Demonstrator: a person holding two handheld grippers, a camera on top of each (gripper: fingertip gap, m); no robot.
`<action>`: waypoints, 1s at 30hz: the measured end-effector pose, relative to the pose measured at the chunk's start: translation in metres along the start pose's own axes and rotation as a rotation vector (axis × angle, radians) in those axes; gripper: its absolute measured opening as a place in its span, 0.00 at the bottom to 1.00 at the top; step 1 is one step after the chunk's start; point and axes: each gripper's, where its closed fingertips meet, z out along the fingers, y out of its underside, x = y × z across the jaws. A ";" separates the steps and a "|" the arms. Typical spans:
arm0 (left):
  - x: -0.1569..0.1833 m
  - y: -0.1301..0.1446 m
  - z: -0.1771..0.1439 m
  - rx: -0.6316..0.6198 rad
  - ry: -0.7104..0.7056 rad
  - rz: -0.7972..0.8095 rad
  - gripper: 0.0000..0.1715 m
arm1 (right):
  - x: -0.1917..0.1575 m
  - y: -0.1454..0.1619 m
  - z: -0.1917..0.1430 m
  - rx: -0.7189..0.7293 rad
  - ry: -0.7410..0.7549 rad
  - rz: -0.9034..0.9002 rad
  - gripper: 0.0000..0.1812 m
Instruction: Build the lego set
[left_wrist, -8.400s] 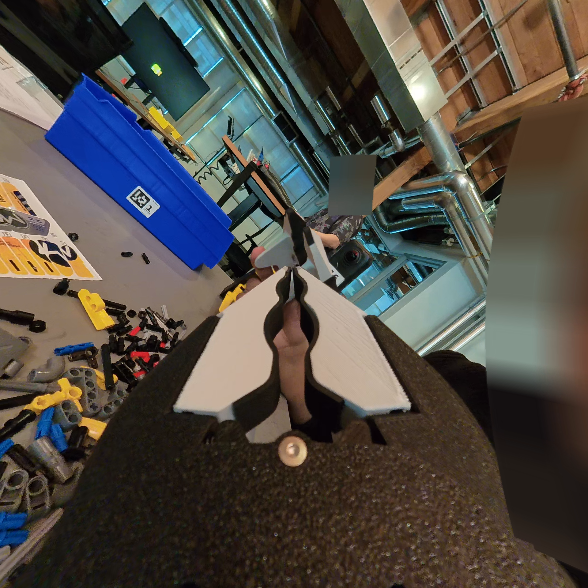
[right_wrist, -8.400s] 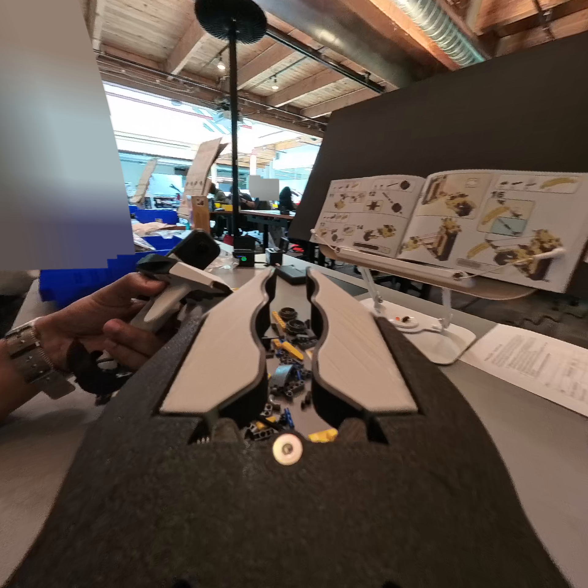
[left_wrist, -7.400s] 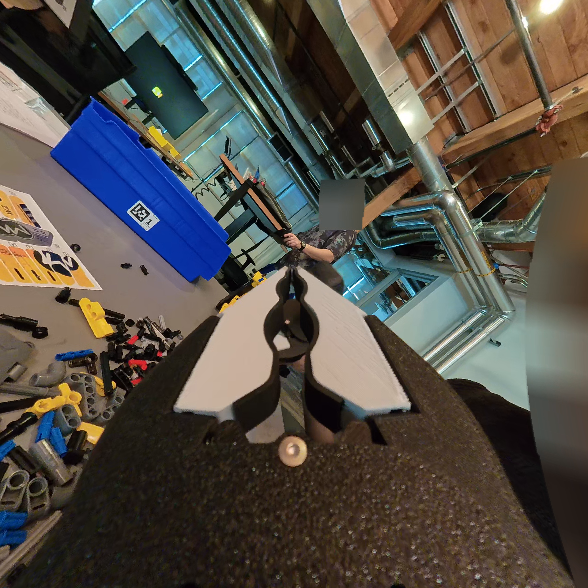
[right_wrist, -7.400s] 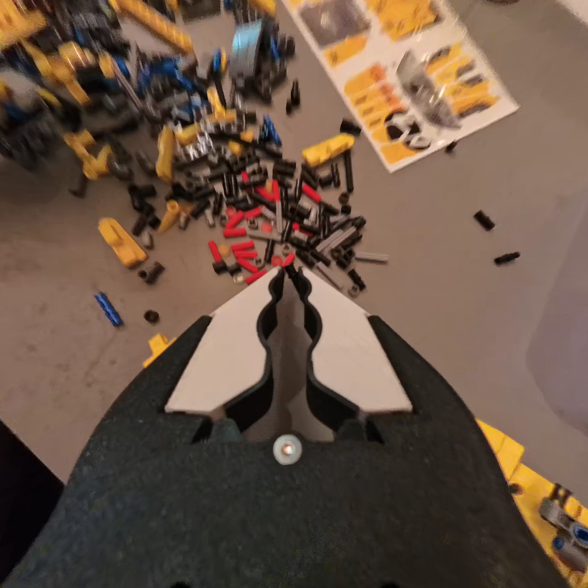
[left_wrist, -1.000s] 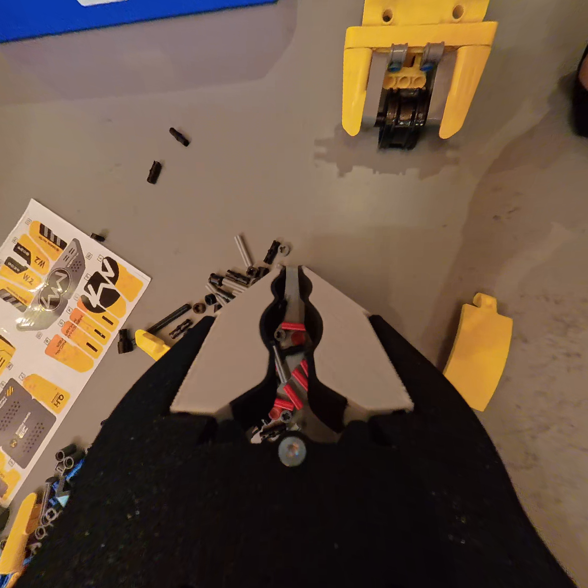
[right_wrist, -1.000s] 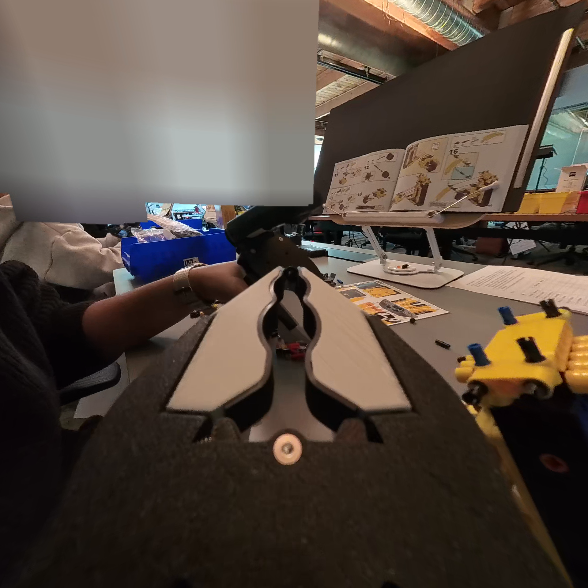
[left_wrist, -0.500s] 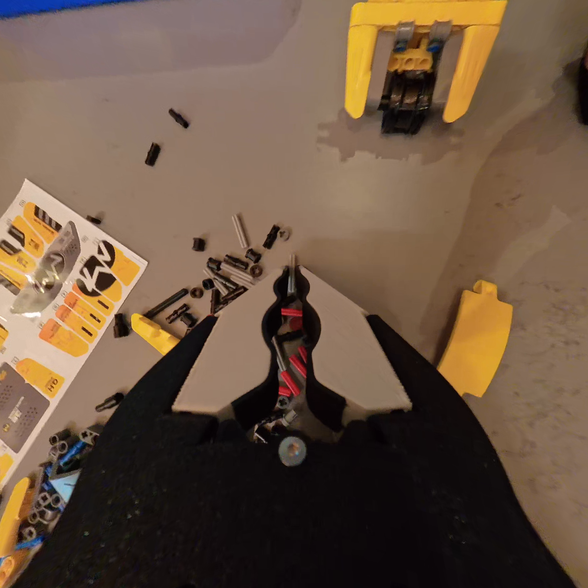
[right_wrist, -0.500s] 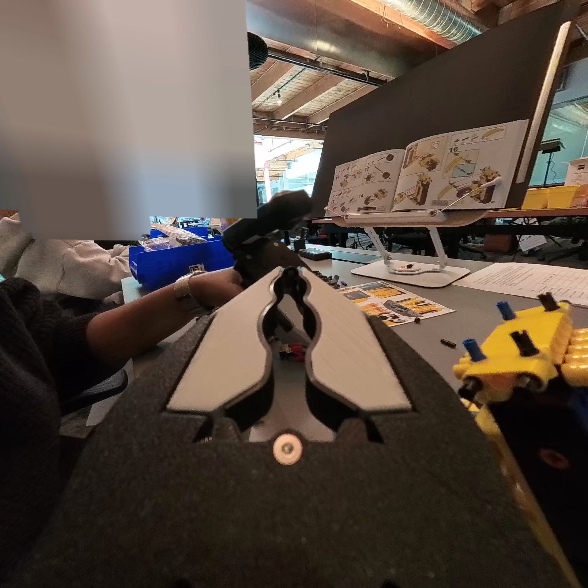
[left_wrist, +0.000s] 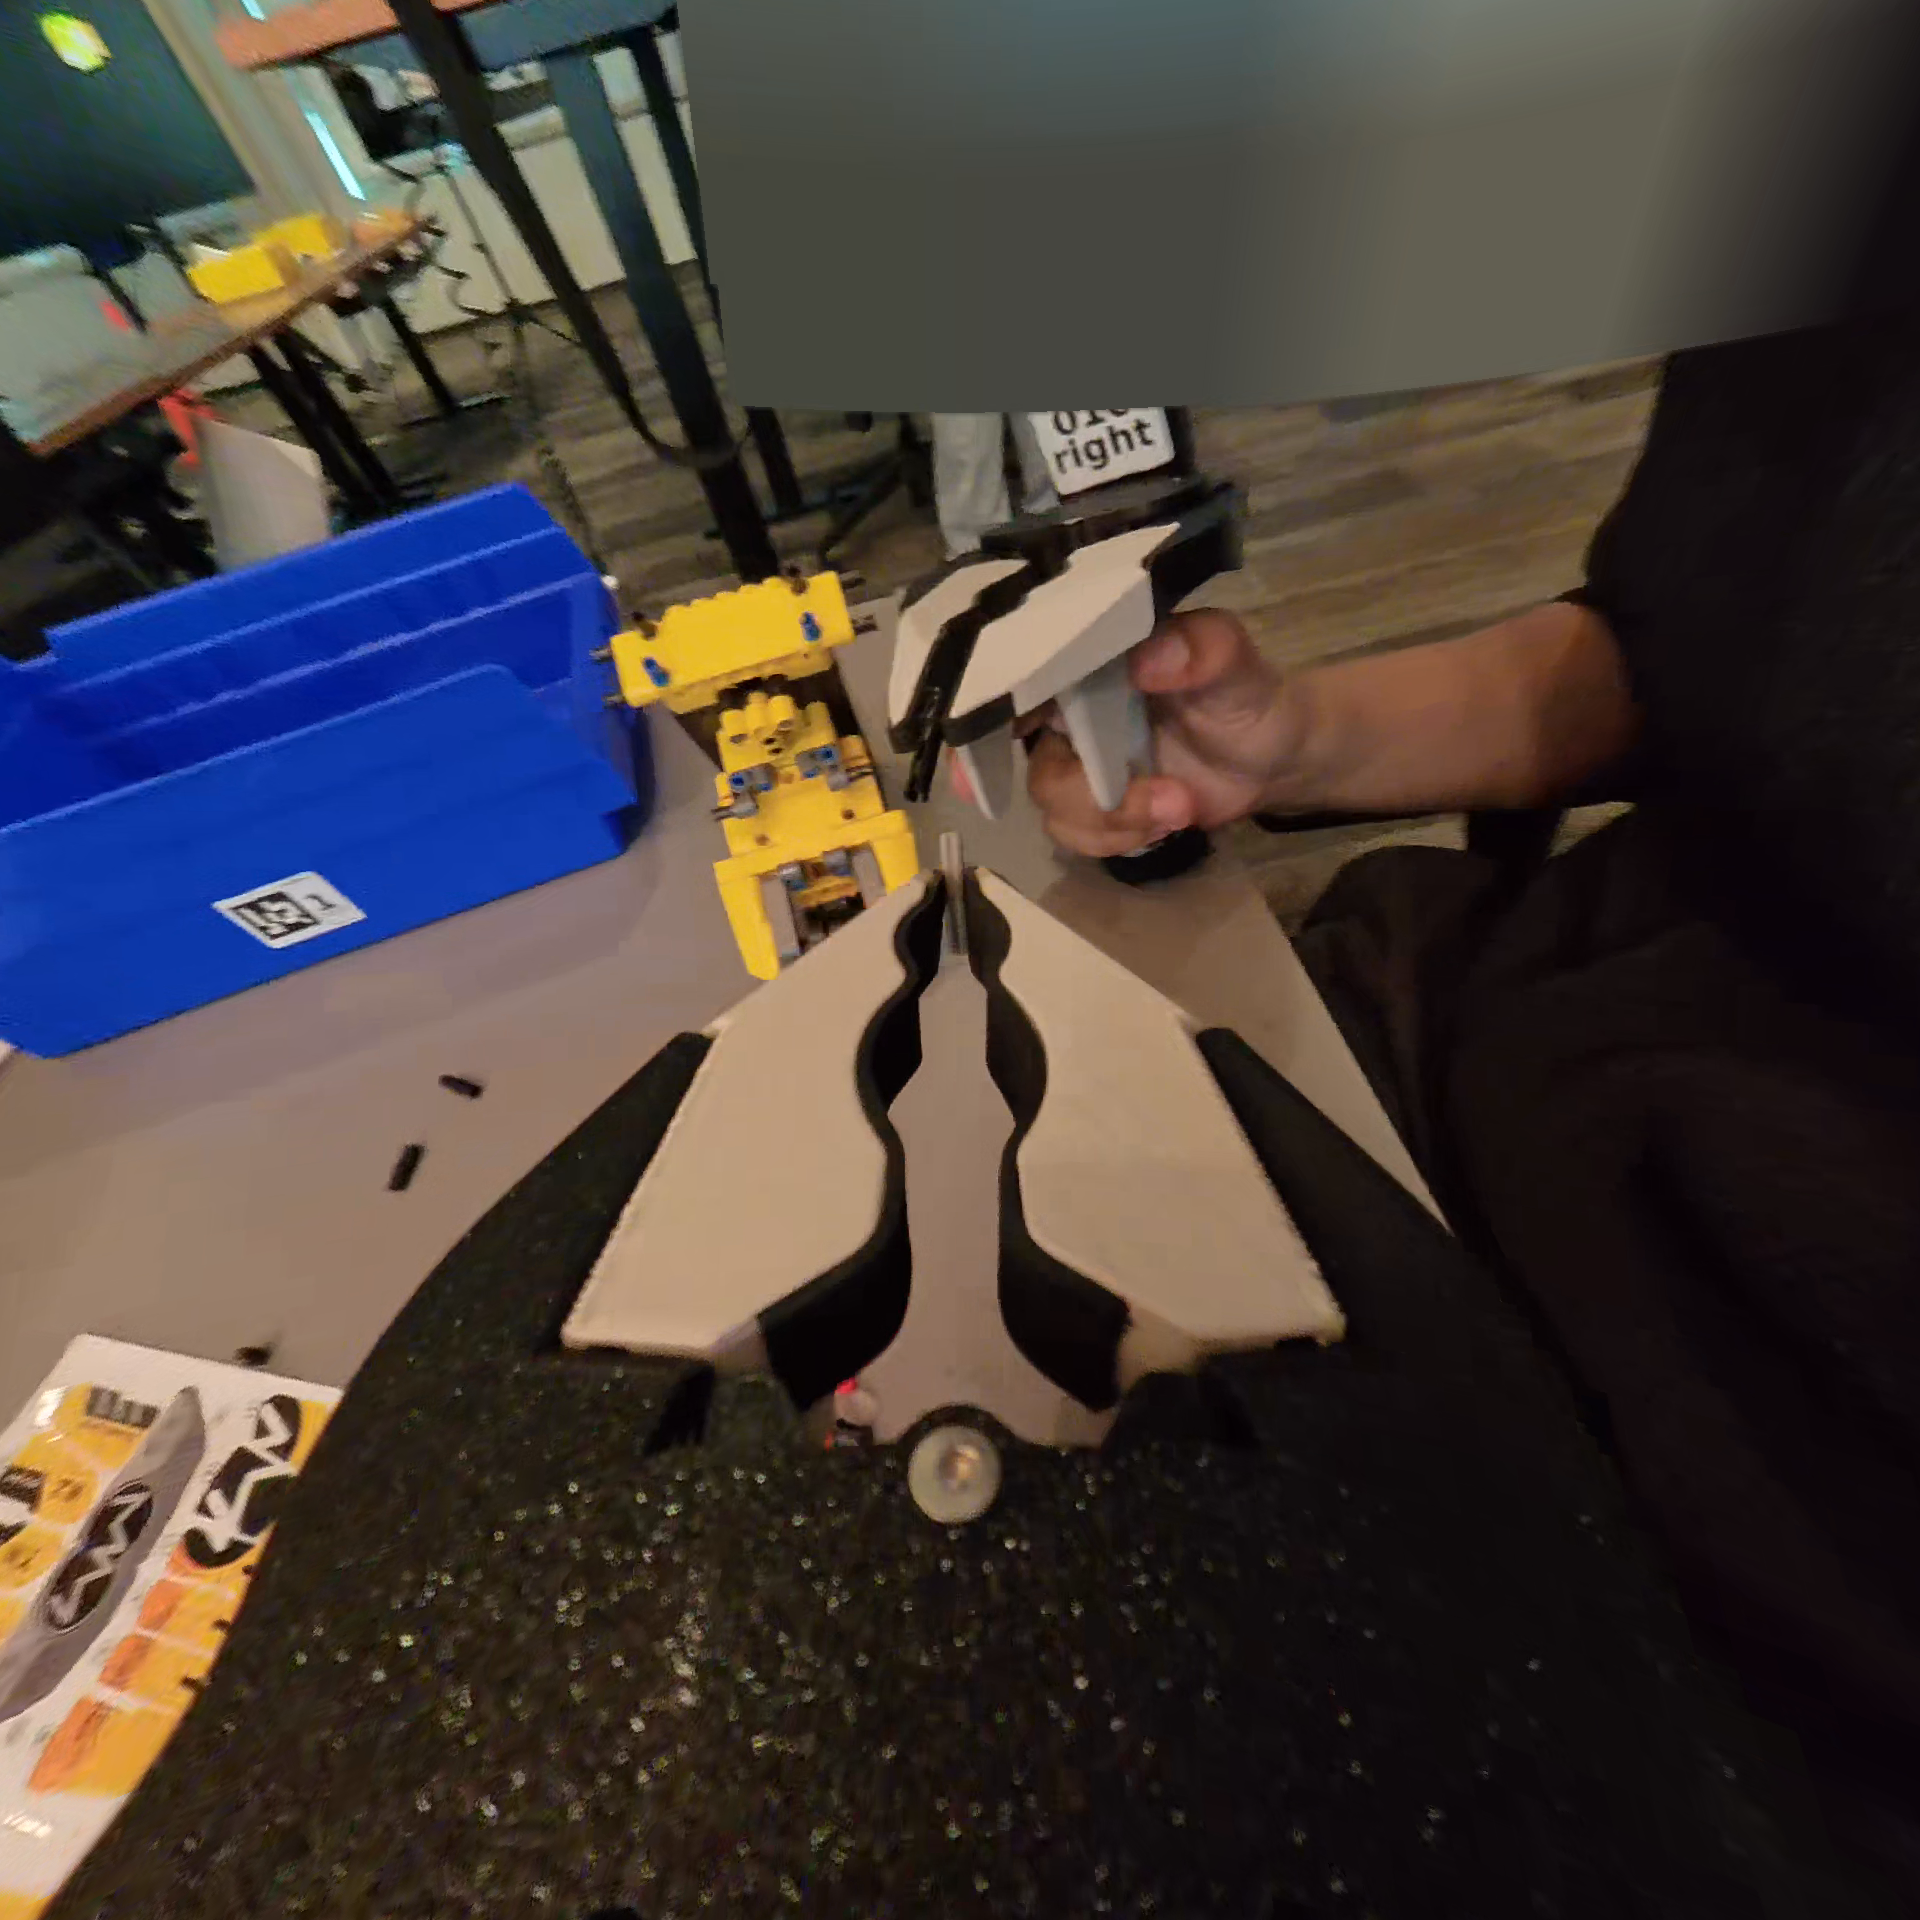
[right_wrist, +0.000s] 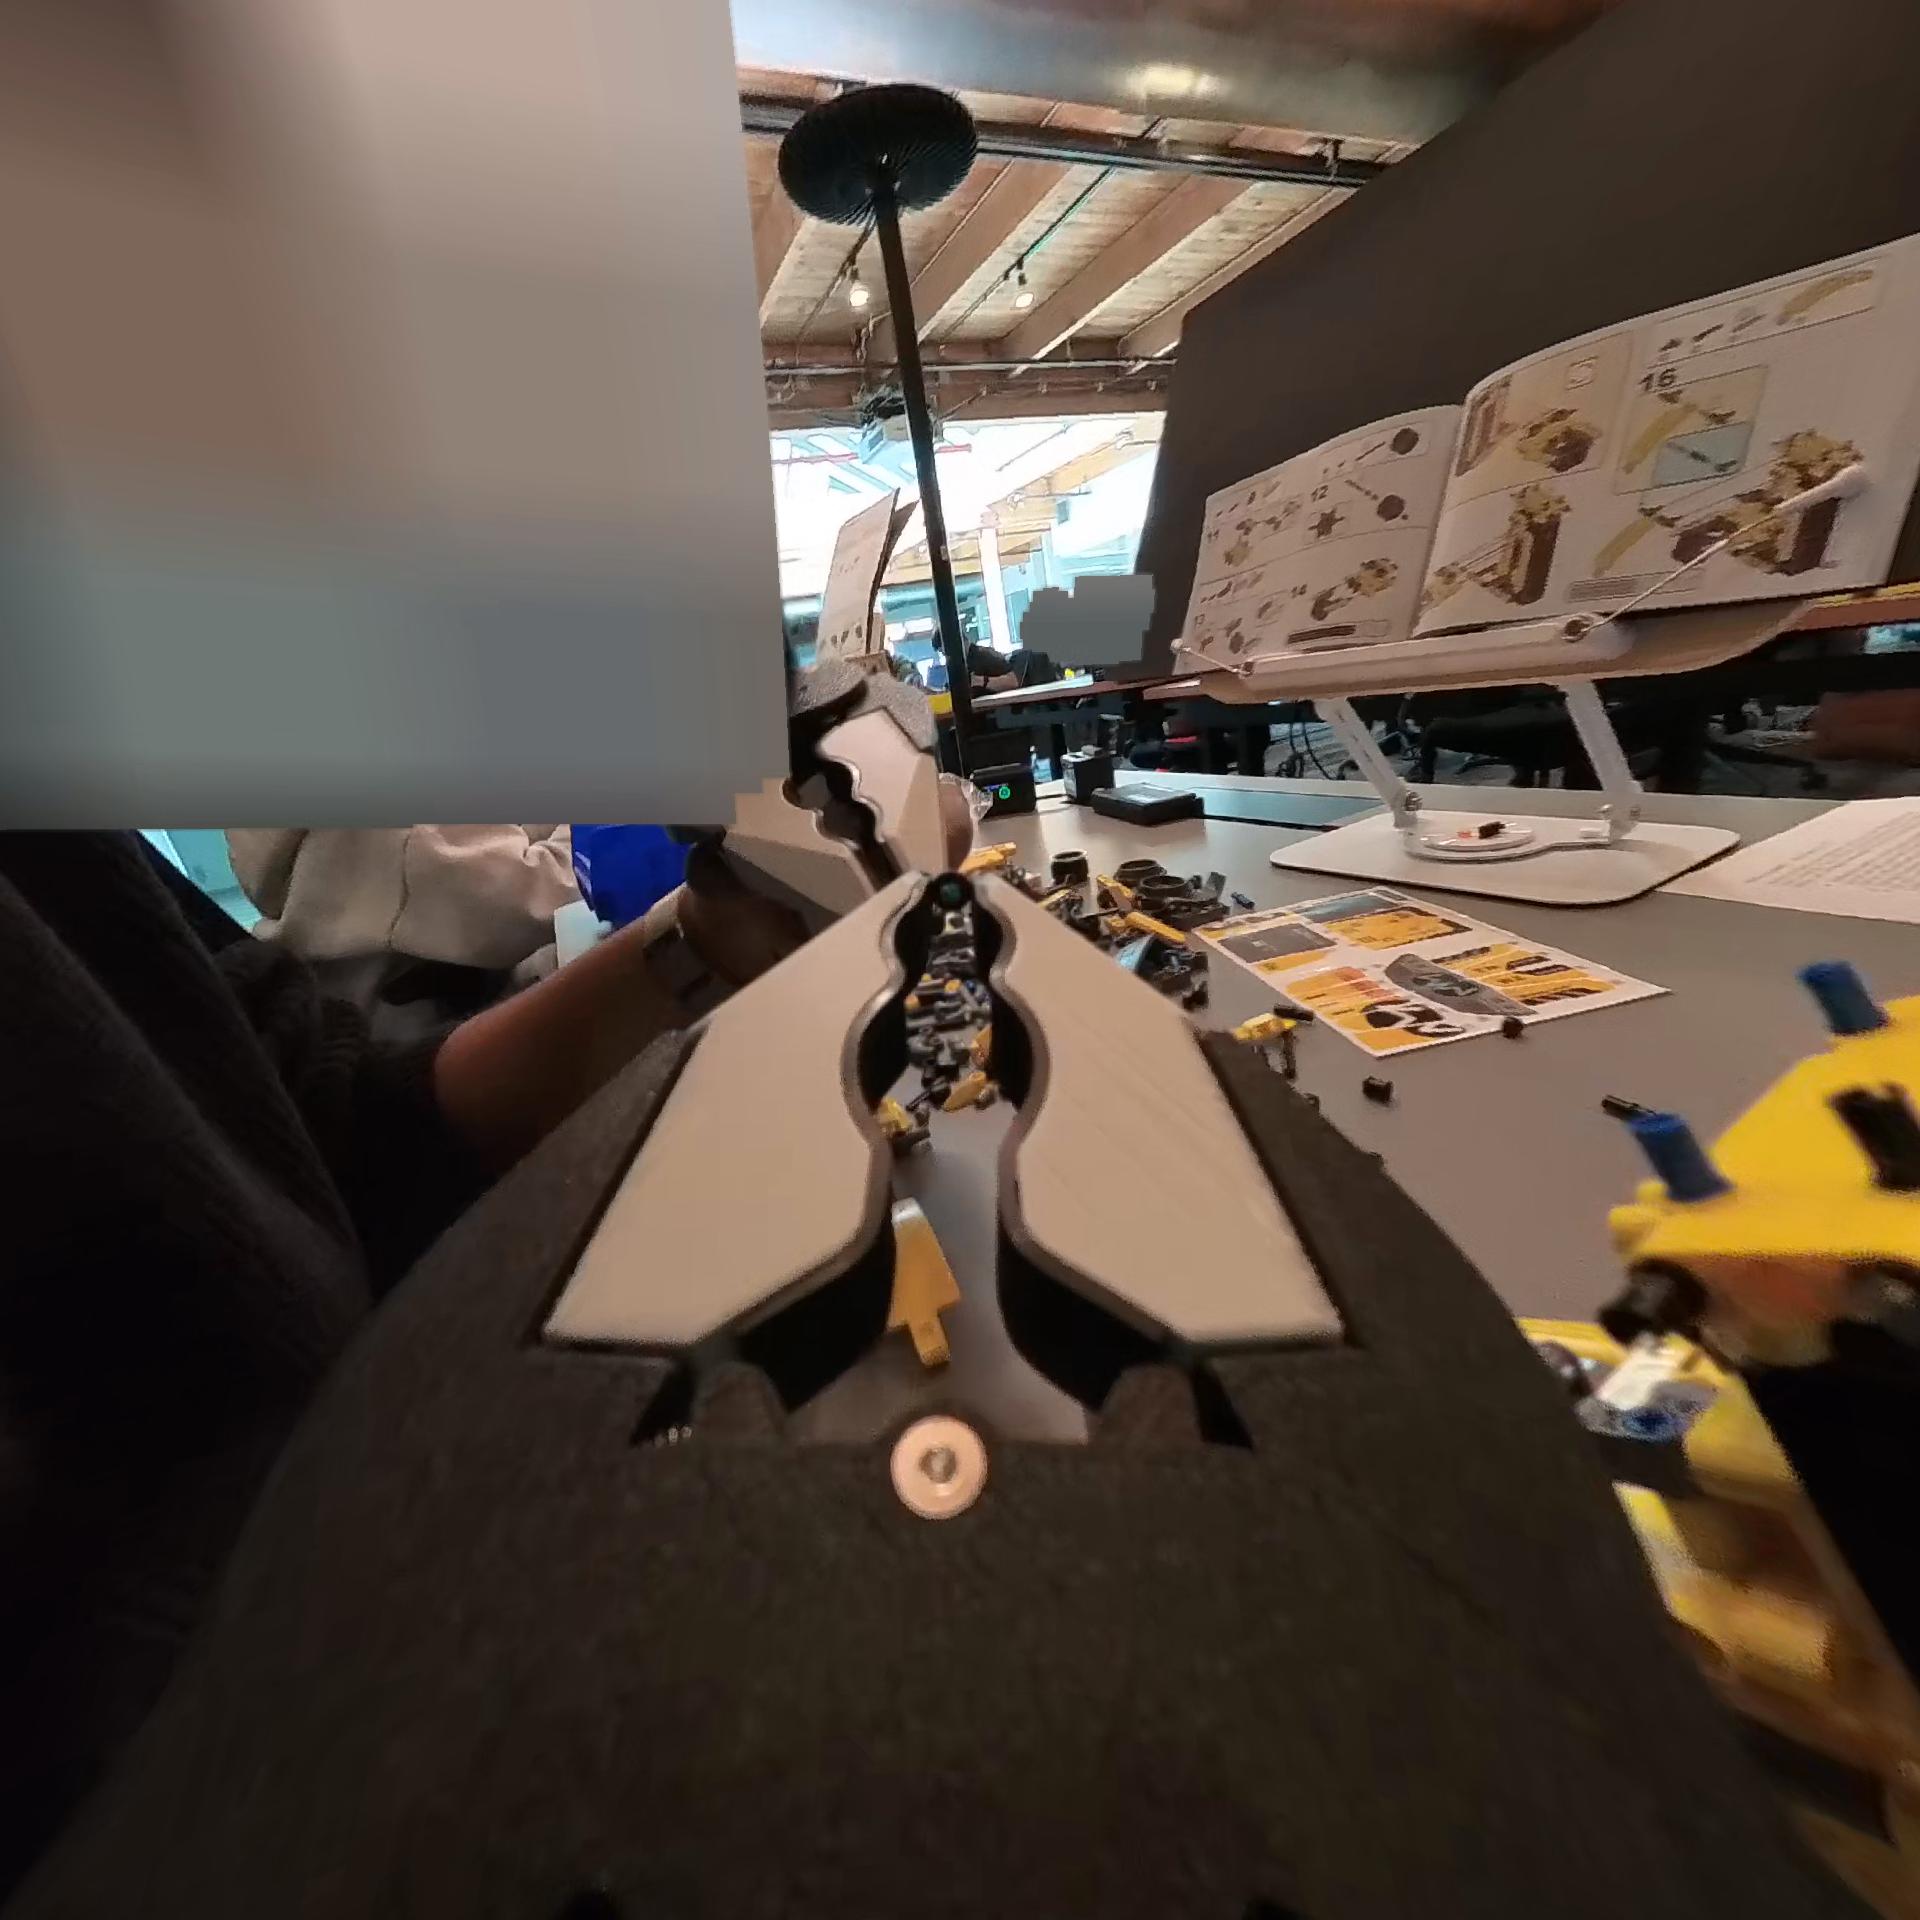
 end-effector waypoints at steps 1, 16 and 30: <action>0.003 0.002 -0.002 -0.009 0.025 -0.003 0.02 | -0.003 0.002 0.002 -0.016 -0.006 -0.017 0.03; 0.034 0.026 -0.022 -0.100 0.272 -0.095 0.02 | -0.039 0.030 0.015 -0.184 -0.154 -0.174 0.03; 0.049 0.043 -0.028 -0.174 0.396 -0.199 0.02 | -0.056 0.056 0.017 -0.323 -0.201 -0.330 0.03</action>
